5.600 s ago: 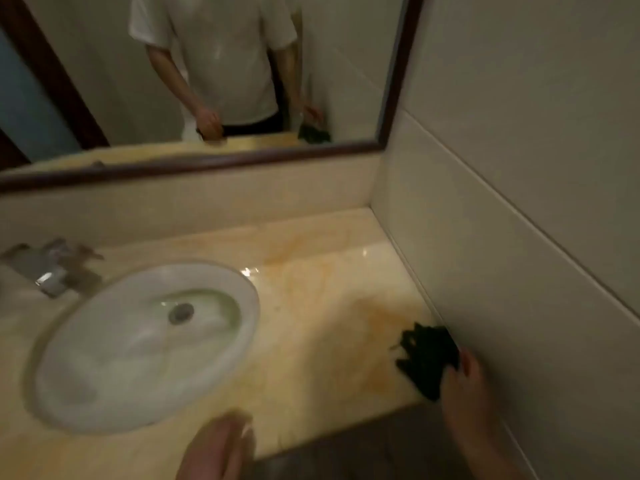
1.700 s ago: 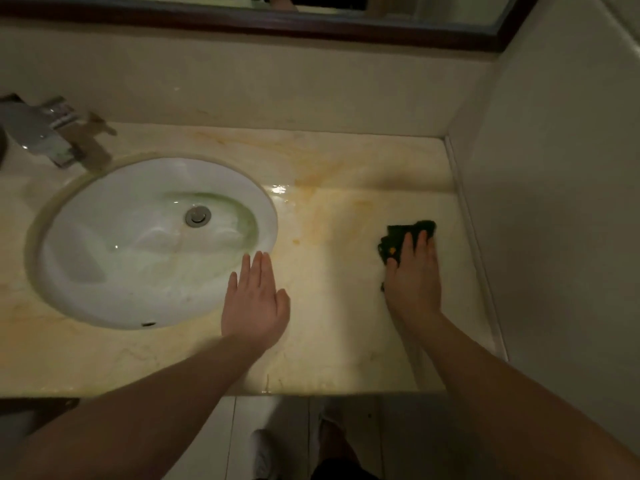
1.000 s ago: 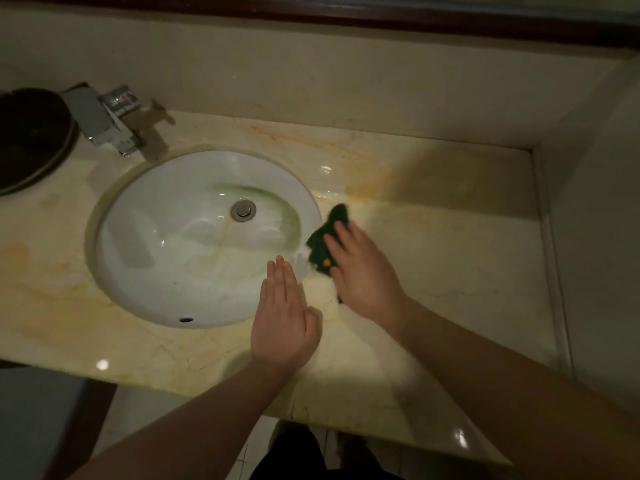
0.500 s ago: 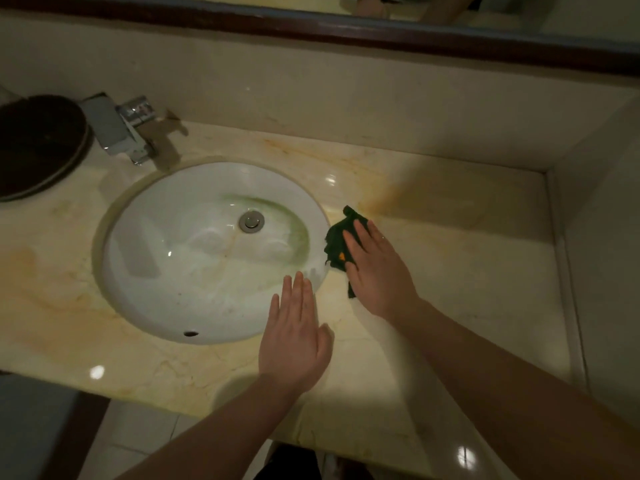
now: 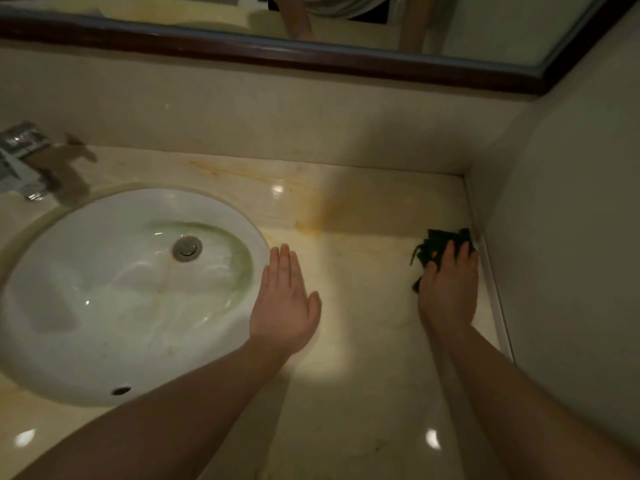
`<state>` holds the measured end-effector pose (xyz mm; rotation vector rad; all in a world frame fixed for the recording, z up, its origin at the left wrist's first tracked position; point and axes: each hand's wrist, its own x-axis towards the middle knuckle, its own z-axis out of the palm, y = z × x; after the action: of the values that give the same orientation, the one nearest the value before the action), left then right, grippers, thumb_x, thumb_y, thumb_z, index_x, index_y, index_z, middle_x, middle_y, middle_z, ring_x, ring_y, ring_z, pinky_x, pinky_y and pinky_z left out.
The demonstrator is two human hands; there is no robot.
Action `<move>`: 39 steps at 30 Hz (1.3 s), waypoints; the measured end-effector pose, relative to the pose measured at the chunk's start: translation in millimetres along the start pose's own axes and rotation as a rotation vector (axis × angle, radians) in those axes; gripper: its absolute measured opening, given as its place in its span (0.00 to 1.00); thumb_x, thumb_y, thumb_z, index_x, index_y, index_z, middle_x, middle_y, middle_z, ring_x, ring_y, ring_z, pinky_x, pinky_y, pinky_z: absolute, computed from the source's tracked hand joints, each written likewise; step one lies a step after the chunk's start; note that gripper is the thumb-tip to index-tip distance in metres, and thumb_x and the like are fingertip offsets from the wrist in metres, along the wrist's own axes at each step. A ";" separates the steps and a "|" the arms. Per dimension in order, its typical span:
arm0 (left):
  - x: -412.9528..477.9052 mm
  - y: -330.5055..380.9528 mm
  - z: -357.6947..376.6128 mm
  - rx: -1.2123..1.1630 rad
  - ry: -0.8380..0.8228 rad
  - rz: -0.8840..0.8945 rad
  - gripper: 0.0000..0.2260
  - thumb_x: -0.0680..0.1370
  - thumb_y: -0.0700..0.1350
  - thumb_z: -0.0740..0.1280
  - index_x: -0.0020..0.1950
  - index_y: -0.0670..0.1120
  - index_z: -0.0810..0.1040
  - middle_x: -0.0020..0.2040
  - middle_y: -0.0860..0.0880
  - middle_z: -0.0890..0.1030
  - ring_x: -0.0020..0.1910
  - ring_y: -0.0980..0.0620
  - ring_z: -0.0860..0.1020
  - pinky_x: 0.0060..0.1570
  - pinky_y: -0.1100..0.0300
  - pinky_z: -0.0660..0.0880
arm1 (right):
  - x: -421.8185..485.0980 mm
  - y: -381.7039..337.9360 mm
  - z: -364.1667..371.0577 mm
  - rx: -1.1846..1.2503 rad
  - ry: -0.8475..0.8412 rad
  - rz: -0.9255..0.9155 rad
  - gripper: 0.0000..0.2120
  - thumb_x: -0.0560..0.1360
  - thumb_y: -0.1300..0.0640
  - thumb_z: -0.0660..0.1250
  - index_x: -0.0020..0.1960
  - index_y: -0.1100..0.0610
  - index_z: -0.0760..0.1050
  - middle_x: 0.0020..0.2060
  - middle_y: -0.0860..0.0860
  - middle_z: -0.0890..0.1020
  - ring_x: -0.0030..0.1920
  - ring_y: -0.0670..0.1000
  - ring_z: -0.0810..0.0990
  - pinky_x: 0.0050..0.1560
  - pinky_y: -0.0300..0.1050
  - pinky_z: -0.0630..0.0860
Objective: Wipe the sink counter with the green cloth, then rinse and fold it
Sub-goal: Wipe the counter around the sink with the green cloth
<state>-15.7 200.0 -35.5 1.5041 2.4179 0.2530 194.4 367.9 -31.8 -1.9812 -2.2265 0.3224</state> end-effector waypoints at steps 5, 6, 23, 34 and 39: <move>2.4 -0.1 3.9 0.044 0.031 0.017 0.33 0.78 0.52 0.48 0.77 0.34 0.46 0.79 0.37 0.45 0.78 0.42 0.42 0.77 0.49 0.45 | 0.5 -87.4 21.5 0.010 -0.042 -0.299 0.26 0.78 0.55 0.54 0.75 0.59 0.62 0.76 0.59 0.62 0.76 0.60 0.57 0.76 0.51 0.54; 2.4 -0.1 3.0 0.050 0.028 0.019 0.33 0.77 0.51 0.49 0.77 0.34 0.47 0.79 0.36 0.46 0.78 0.41 0.43 0.77 0.48 0.46 | -12.6 -100.3 23.1 0.011 -0.073 -0.403 0.26 0.78 0.54 0.54 0.75 0.58 0.63 0.75 0.59 0.63 0.76 0.60 0.58 0.76 0.52 0.55; 3.8 -0.5 2.4 0.057 0.040 0.042 0.33 0.77 0.50 0.49 0.77 0.33 0.49 0.78 0.34 0.48 0.78 0.39 0.45 0.76 0.45 0.51 | 106.8 -64.2 12.2 -0.015 -0.105 -0.186 0.34 0.73 0.49 0.48 0.78 0.59 0.56 0.77 0.61 0.55 0.77 0.60 0.52 0.75 0.45 0.48; -3.6 -9.3 2.8 -0.305 0.155 0.001 0.30 0.78 0.50 0.41 0.78 0.37 0.48 0.80 0.43 0.47 0.79 0.50 0.44 0.77 0.58 0.43 | -78.1 -122.8 26.5 0.024 -0.196 -0.606 0.28 0.78 0.51 0.49 0.77 0.55 0.58 0.77 0.58 0.57 0.77 0.58 0.54 0.76 0.53 0.54; -9.2 8.2 -13.6 -0.538 0.188 0.198 0.26 0.79 0.46 0.49 0.77 0.41 0.59 0.77 0.48 0.58 0.77 0.50 0.56 0.76 0.58 0.52 | -87.7 -124.4 30.6 0.235 -0.340 -0.582 0.27 0.81 0.50 0.46 0.79 0.56 0.51 0.79 0.52 0.52 0.79 0.51 0.49 0.77 0.48 0.50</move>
<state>-9.3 195.4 -18.9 1.5024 2.0791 1.0350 77.8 265.5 -26.8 -1.1591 -2.6839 0.8367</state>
